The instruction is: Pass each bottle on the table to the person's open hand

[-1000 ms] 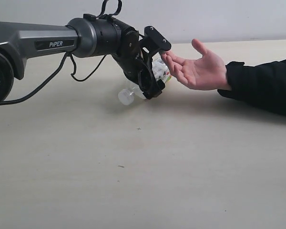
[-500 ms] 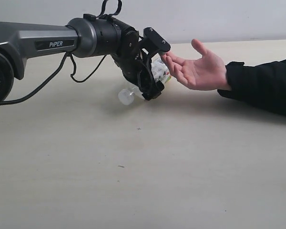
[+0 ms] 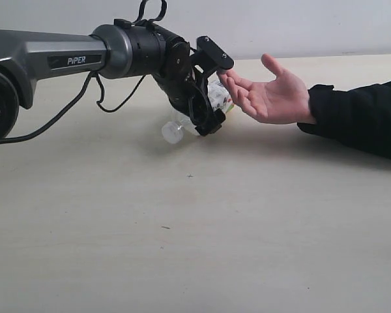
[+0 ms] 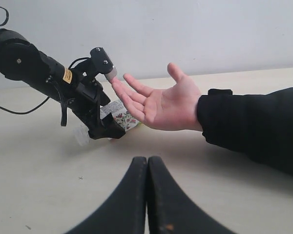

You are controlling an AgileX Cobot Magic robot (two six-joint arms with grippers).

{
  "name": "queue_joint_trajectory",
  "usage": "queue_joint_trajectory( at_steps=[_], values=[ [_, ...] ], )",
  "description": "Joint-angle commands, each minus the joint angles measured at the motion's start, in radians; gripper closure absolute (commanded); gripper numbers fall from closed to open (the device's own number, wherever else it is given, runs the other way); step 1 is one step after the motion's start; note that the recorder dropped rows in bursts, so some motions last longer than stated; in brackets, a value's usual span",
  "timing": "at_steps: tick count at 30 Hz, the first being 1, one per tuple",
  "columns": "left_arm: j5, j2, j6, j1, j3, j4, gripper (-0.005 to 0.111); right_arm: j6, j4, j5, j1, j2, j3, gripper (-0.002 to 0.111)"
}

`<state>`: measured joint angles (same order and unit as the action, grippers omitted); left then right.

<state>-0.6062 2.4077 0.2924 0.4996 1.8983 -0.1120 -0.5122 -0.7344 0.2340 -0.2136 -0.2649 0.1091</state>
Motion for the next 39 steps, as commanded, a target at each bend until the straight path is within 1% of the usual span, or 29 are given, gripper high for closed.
queue_joint_trajectory(
  at_steps=[1,10,12,15,18,20,24,30,31,39],
  values=[
    [0.016,-0.007,-0.008,0.000,0.004,-0.001,0.008,-0.008,0.000,-0.012,0.004,0.005,-0.003,0.108],
    [0.030,-0.007,-0.008,0.000,0.004,-0.009,0.009,-0.008,0.000,-0.012,0.004,0.005,-0.003,0.108],
    [0.028,-0.007,-0.011,0.000,0.004,-0.009,0.013,-0.008,0.000,-0.012,0.004,0.005,-0.003,0.108],
    [0.021,-0.007,-0.031,0.000,0.004,-0.009,0.028,-0.008,0.000,-0.012,0.004,0.005,-0.003,0.108],
    [0.021,-0.007,-0.031,0.000,0.004,-0.009,0.046,-0.008,0.000,-0.012,0.004,0.005,-0.003,0.108],
    [0.016,-0.007,-0.031,0.000,0.004,-0.009,0.054,-0.008,0.000,-0.012,0.004,0.005,-0.003,0.108],
    [-0.017,-0.007,0.000,0.000,0.004,-0.009,0.069,-0.008,0.000,-0.012,0.004,0.005,-0.003,0.108],
    [-0.086,-0.023,0.015,-0.004,0.004,-0.025,0.100,-0.008,0.000,-0.012,0.004,0.005,-0.003,0.108],
    [-0.103,-0.028,0.015,-0.004,0.004,-0.033,0.107,-0.008,0.000,-0.012,0.004,0.005,-0.003,0.108],
    [-0.227,-0.085,0.007,-0.020,0.002,-0.050,0.107,-0.008,0.000,-0.012,0.004,0.005,-0.003,0.108]
  ],
)
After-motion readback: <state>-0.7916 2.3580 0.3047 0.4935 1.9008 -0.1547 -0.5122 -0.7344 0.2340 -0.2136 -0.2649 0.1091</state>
